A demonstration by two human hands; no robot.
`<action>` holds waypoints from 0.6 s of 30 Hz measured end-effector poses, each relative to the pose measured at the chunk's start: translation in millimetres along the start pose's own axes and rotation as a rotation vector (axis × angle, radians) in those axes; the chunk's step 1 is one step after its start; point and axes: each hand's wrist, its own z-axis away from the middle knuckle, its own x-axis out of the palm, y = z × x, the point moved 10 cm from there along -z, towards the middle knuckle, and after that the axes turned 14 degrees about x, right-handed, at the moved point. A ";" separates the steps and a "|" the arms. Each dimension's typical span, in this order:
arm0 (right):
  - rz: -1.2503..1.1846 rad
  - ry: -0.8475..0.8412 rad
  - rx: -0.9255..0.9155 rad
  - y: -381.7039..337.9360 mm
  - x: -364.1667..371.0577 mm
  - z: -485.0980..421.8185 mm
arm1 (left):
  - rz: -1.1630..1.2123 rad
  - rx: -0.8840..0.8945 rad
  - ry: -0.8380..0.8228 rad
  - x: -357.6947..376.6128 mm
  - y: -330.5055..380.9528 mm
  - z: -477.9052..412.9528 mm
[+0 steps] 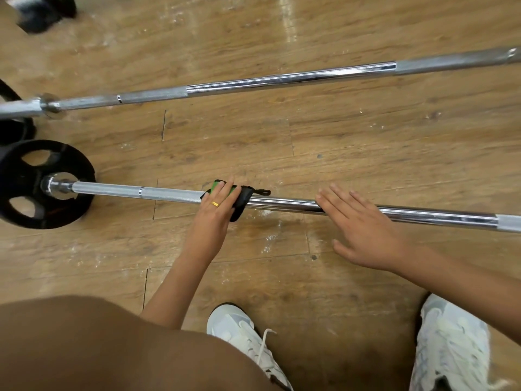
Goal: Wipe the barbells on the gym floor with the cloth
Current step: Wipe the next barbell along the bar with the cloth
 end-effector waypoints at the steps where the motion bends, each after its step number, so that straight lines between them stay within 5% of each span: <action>1: 0.003 0.000 -0.005 -1.3 0.3 2.8 | -0.013 0.007 0.005 -0.8 0.4 3.5; 10: 0.008 0.025 -0.023 -16.6 -0.9 26.5 | -0.049 0.038 0.043 3.9 27.8 24.1; 14: 0.017 0.039 -0.033 -23.2 1.3 36.8 | -0.048 -0.218 0.086 -15.8 -24.5 52.5; 18: 0.013 0.077 -0.058 -29.8 -1.6 46.8 | -0.076 -0.153 0.045 -14.9 -5.1 50.2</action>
